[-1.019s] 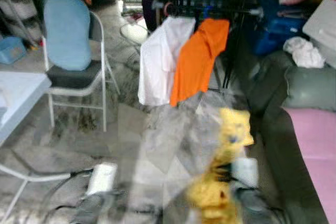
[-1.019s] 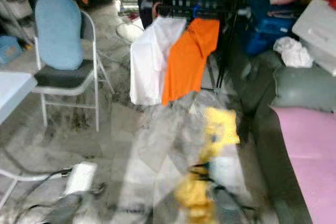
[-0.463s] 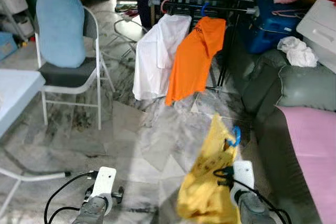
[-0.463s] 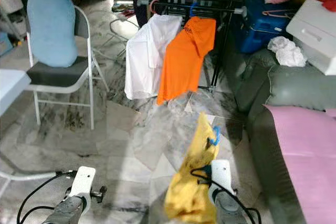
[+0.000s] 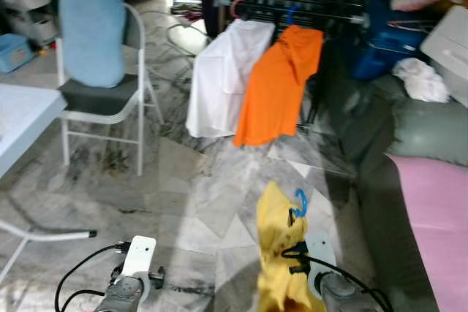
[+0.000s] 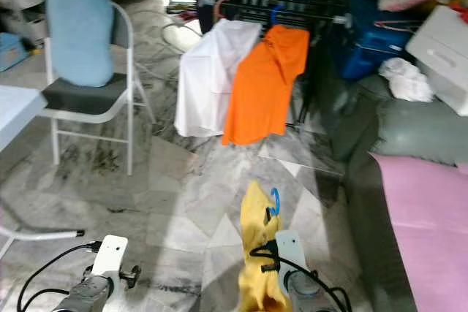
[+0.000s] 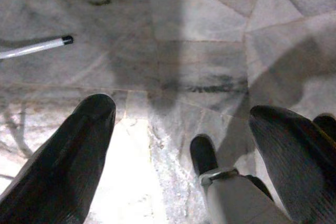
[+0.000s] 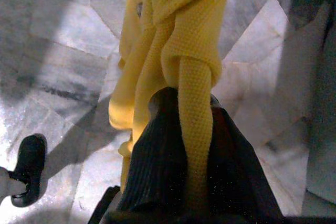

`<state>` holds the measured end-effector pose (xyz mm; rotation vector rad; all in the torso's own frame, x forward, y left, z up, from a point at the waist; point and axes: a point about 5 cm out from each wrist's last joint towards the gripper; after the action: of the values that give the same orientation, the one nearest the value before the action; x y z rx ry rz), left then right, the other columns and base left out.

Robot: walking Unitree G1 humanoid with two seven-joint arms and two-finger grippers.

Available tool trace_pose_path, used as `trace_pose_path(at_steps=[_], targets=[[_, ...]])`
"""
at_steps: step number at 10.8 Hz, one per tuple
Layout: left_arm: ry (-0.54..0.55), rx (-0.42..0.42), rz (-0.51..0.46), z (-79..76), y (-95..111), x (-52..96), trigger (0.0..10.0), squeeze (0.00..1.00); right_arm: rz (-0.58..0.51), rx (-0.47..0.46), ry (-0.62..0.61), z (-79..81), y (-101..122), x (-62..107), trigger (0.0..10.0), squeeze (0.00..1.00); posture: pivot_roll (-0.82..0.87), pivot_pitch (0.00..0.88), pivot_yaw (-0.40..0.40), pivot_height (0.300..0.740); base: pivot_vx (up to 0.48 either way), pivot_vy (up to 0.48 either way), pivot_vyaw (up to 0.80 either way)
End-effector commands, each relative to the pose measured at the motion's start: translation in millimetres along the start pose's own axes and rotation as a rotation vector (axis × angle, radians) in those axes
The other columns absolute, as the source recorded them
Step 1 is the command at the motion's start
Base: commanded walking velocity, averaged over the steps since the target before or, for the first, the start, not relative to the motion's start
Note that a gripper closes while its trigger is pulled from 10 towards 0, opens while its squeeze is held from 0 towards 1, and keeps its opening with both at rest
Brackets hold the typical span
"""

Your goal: Hang hanger

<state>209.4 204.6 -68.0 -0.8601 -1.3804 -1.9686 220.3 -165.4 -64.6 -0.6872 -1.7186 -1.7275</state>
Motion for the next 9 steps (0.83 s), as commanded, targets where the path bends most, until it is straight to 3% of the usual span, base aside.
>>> trace_pose_path(at_steps=[1, 3, 6, 9], targets=[[0.002, -0.006, -0.007, 2.1, 5, -0.9, 10.0, 0.00, -0.023, -0.031, -0.023, -2.3, 8, -1.6, 10.0, 0.00, 0.04, 0.000, -0.048, 0.740, 0.000, 0.000, 0.00], [0.002, -0.043, -0.015, 5.7, 7, -1.1, 10.0, 0.00, 0.006, -0.054, -0.050, -6.7, -6, 2.2, 10.0, 0.00, 0.01, 0.000, -0.017, 0.740, 0.000, 0.000, 0.00], [-0.011, -0.078, -0.038, 8.2, 12, -1.5, 10.0, 0.00, 0.000, -0.155, -0.131, -25.7, -6, 4.6, 10.0, 0.00, -0.05, 0.000, 0.020, 0.740, 0.000, 0.000, 0.00], [-0.035, -0.113, -0.044, 8.9, 13, -1.5, 10.0, 0.00, 0.018, -0.178, -0.141, -22.2, -13, 5.7, 10.0, 0.00, -0.07, 0.000, 0.044, 0.740, 0.000, 0.000, 0.00]])
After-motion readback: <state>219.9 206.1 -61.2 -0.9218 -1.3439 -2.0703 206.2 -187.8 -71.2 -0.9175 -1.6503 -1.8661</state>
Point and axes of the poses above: a point about 5 cm out from each wrist's last joint towards the gripper, its own x axis pointing back from the gripper into the wrist, its own y axis along the axis of the wrist's last joint, z = x × y, and after that the axes turned 6 degrees about -x, right-handed
